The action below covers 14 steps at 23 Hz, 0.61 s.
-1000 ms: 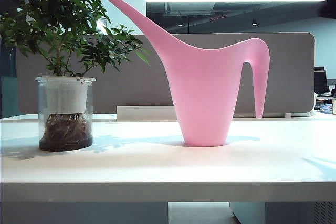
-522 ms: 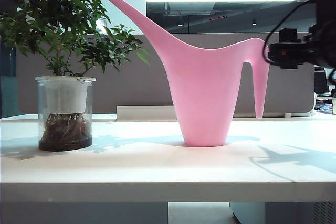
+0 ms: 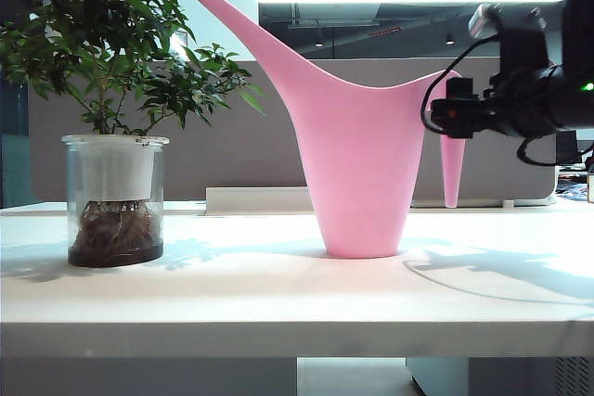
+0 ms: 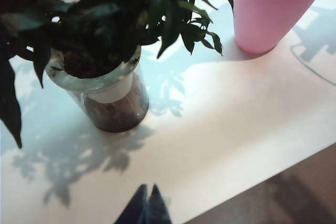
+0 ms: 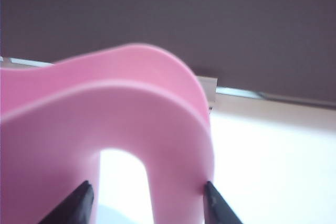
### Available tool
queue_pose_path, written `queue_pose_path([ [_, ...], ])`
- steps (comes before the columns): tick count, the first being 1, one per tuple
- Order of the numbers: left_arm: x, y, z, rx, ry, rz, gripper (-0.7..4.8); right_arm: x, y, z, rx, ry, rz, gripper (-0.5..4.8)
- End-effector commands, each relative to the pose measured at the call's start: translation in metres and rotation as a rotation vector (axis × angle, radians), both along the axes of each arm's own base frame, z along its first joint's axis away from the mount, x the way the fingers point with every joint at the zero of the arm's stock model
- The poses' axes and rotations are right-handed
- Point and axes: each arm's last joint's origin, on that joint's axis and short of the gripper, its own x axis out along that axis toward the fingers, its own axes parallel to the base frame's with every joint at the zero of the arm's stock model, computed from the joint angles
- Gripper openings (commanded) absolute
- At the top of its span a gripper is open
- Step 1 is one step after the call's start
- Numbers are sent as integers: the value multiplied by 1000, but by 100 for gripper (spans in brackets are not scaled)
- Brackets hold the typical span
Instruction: Pick up the watering can from the table, water the potted plant, and put the can back.
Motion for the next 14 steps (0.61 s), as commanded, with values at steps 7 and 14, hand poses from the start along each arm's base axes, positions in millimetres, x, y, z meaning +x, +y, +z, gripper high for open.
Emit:
queue_pose_path([
  [7,0,0,1,1,-9,-4,3,24,-1,-3,0,-6,-18,288],
  [14,0,0,1,1,-9,-4,3,39,-18,5,-5,9,-15,288],
])
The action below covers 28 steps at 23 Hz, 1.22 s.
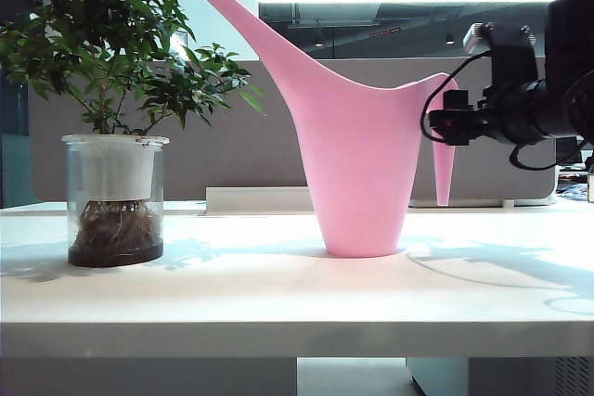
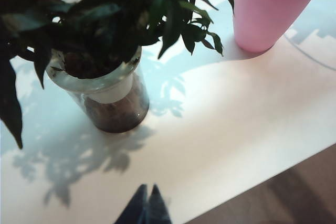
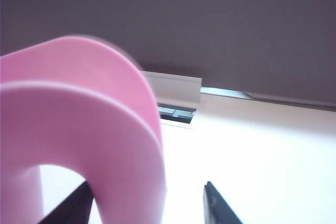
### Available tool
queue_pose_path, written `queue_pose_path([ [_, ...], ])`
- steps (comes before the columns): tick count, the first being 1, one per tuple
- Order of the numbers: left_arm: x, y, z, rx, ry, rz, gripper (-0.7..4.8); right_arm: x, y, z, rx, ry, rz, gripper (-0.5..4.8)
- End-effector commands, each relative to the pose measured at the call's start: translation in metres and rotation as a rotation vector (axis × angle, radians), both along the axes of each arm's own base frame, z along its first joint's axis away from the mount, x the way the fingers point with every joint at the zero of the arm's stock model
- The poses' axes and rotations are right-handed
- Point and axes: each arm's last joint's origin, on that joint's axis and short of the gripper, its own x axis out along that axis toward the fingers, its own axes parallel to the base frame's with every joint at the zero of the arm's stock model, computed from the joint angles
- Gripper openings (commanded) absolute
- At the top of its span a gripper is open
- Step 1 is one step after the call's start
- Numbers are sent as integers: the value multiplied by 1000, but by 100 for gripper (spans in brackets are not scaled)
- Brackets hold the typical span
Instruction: Pick up the watering can from the table, water the potted plant, and put the can back.
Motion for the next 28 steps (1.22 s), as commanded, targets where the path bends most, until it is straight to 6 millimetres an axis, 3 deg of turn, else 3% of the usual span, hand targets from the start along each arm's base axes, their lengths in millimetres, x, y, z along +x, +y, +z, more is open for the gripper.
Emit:
queue_pose_path([
  [1,0,0,1,1,-9,-4,3,7,-10,6,-4,5,69,288],
  [14,0,0,1,1,-10,-4,3,27,-11,9,-14,31,171,279],
  [15,0,0,1,1,-10,-4,3,28,-12,8,-14,33,171,262],
  [16,0,0,1,1,-9,-4,3,29,-12,9,-14,36,170,186],
  [17,0,0,1,1,-9,-4,3,29,-12,9,-14,34,169,71],
  [19,0,0,1,1,-9,-4,3,29,-12,11,-14,23,168,17],
  [23,0,0,1,1,-9,-4,3,29,-12,19,-21,-19,167,-2],
  [28,0,0,1,1,-9,-4,3,27,-14,61,-144,-39,107,-2],
])
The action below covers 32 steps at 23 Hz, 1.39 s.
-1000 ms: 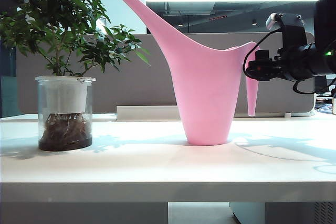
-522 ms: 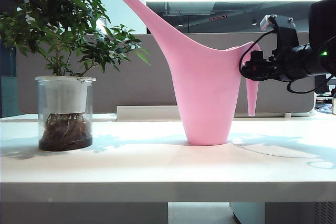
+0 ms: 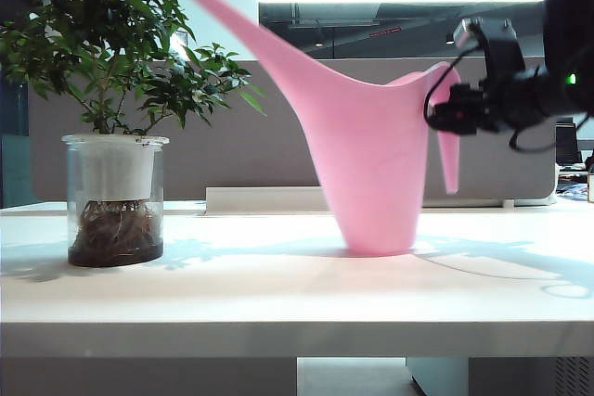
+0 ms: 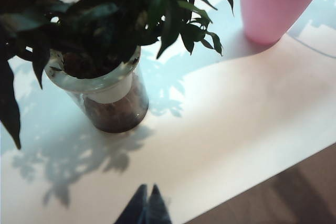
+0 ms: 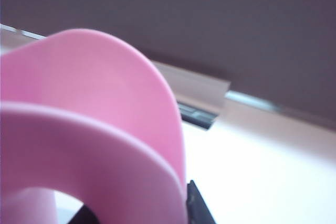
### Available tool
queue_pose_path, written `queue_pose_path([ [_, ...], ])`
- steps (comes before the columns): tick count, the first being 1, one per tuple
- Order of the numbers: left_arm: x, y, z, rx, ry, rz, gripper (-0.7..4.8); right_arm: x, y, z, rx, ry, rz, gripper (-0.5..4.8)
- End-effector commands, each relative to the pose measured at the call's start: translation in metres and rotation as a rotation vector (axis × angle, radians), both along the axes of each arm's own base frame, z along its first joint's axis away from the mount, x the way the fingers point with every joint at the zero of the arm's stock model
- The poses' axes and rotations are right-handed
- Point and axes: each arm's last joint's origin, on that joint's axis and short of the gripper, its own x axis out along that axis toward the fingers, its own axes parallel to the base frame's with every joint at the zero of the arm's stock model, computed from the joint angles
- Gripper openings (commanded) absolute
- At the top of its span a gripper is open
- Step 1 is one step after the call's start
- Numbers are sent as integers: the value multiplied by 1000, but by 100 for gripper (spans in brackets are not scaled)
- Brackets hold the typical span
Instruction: Pick up the watering can from the table, water the potted plant, and put the can back.
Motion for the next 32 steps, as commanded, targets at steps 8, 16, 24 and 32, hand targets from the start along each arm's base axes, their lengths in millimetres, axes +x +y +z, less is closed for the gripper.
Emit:
queue_pose_path([
  [8,0,0,1,1,-10,-2,3,7,-2,112,-163,-87,-69,-2],
  [16,0,0,1,1,-10,-2,3,1,32,147,-357,-166,-77,-2],
  [24,0,0,1,2,-10,-1,3,-6,64,151,-532,-218,-128,-2],
  [32,0,0,1,2,-10,-1,3,-7,68,162,-615,-265,-197,-2],
])
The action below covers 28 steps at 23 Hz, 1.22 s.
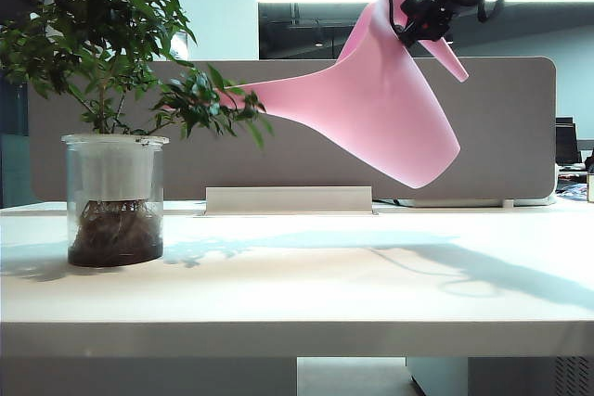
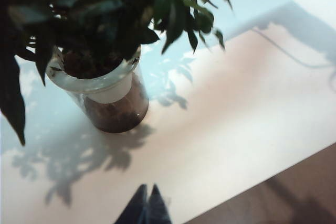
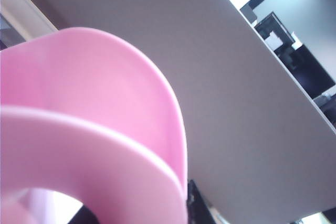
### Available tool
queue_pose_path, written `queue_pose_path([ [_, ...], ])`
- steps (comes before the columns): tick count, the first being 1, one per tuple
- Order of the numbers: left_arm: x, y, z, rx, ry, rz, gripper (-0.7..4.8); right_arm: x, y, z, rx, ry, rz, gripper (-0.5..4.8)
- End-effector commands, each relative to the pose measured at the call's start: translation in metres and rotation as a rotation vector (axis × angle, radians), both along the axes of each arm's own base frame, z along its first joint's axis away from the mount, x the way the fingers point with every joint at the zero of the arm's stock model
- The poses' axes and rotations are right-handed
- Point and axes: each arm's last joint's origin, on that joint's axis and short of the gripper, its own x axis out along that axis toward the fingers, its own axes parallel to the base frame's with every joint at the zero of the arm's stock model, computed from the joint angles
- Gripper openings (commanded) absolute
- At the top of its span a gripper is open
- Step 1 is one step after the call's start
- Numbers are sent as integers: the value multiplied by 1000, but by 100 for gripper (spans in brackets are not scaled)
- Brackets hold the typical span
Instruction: Pick up the watering can from the table, water the potted plant, and put the can back.
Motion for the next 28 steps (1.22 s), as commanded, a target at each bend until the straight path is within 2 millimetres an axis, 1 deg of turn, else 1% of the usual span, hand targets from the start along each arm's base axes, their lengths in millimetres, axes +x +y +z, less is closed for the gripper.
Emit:
queue_pose_path([
  [1,0,0,1,2,-9,0,3,-5,3,31,22,-149,11,-2],
  [3,0,0,1,2,-9,-1,3,-6,5,38,24,-168,15,-2],
  [4,0,0,1,2,-10,-1,3,-7,9,44,5,-190,25,-2],
  [10,0,0,1,2,-10,-1,3,-12,21,60,-57,-249,47,-2],
  [13,0,0,1,2,-10,-1,3,-14,26,62,-94,-263,41,-2],
  [25,0,0,1,2,-10,-1,3,-15,27,62,-123,-271,43,-2],
  [28,0,0,1,2,-10,-1,3,-16,31,64,-149,-283,50,-2],
])
